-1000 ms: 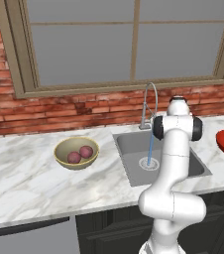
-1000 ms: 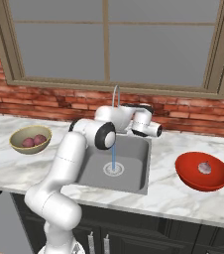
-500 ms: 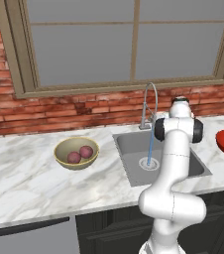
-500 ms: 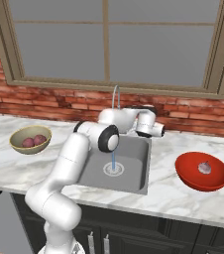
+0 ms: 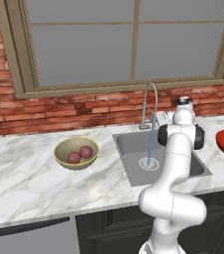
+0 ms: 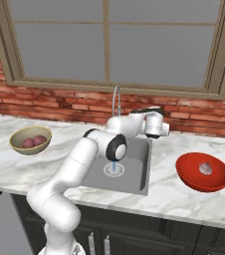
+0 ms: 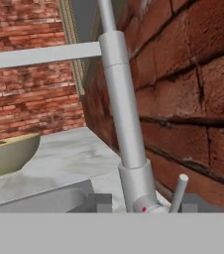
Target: Pick the onions from the sink and place them in one bowl. Place the garlic in the other bowl. Then turn off the sink faucet.
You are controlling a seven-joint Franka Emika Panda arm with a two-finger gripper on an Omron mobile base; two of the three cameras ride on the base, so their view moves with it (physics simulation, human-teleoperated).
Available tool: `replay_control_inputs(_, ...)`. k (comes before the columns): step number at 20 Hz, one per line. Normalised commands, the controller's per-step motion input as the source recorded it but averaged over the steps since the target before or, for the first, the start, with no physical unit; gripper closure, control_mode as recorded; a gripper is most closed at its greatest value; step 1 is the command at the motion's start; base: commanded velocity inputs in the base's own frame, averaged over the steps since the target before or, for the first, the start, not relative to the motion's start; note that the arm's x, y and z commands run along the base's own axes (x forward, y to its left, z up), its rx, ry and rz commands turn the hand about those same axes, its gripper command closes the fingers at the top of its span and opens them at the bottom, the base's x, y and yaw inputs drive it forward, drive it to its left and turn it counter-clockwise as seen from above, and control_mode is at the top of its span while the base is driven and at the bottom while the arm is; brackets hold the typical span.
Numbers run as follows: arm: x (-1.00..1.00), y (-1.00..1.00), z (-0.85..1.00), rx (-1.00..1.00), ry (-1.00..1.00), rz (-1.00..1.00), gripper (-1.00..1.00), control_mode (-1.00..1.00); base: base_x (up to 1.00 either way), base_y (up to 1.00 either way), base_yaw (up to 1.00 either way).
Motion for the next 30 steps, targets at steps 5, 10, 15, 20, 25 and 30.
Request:
replay_control_inputs(5, 0.89, 0.97, 1.00, -0.03, 0.00, 0.25, 1.00, -1.00, 0.00, 0.00, 0.00)
replay_control_inputs(10, 0.67, 1.00, 0.99, -0.12, -0.03, 0.12, 1.00, -1.00, 0.00, 0.00, 0.00)
replay_control_inputs(15, 0.67, 1.00, 1.00, -0.15, -0.06, 0.08, 1.00, -1.00, 0.00, 0.00, 0.00)
replay_control_inputs(20, 0.65, 1.00, 0.89, -0.15, -0.04, 0.08, 1.00, -1.00, 0.00, 0.00, 0.00)
replay_control_inputs(25, 0.62, 1.00, 0.80, -0.13, 0.00, 0.11, 1.00, -1.00, 0.00, 0.00, 0.00)
replay_control_inputs(30, 0.17, 0.48, 0.45, -0.06, -0.11, 0.12, 1.00, -1.00, 0.00, 0.00, 0.00)
